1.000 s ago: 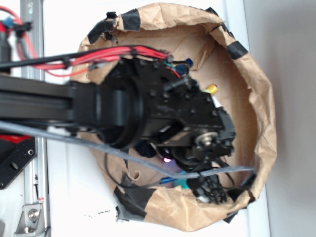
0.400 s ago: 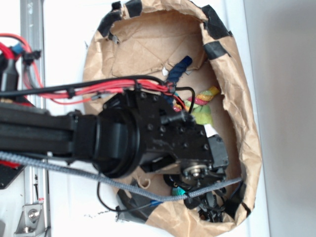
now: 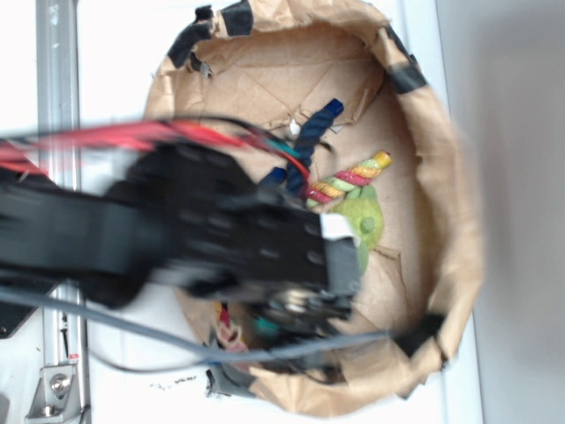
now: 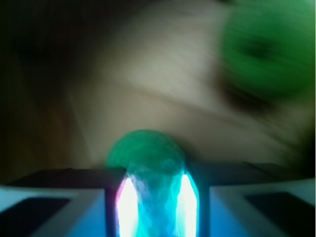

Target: Grab the green ball.

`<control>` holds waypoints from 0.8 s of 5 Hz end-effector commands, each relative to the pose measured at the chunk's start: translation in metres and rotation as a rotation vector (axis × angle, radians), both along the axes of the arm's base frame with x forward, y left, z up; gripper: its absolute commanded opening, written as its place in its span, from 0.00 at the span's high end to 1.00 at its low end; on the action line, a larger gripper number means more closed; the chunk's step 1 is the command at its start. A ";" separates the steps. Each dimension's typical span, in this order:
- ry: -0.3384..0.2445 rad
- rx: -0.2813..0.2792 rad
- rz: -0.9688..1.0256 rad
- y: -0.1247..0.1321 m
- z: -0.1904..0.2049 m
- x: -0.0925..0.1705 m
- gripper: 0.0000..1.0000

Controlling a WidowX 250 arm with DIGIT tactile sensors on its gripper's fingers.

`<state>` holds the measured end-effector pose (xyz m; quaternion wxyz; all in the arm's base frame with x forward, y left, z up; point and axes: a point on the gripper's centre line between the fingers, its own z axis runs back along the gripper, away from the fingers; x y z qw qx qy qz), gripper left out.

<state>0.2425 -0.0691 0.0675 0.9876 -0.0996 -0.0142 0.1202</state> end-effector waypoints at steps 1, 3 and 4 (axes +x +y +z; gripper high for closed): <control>-0.172 0.224 -0.048 0.087 0.115 -0.020 1.00; -0.234 0.269 -0.179 0.088 0.138 -0.002 1.00; -0.231 0.269 -0.192 0.083 0.134 0.004 1.00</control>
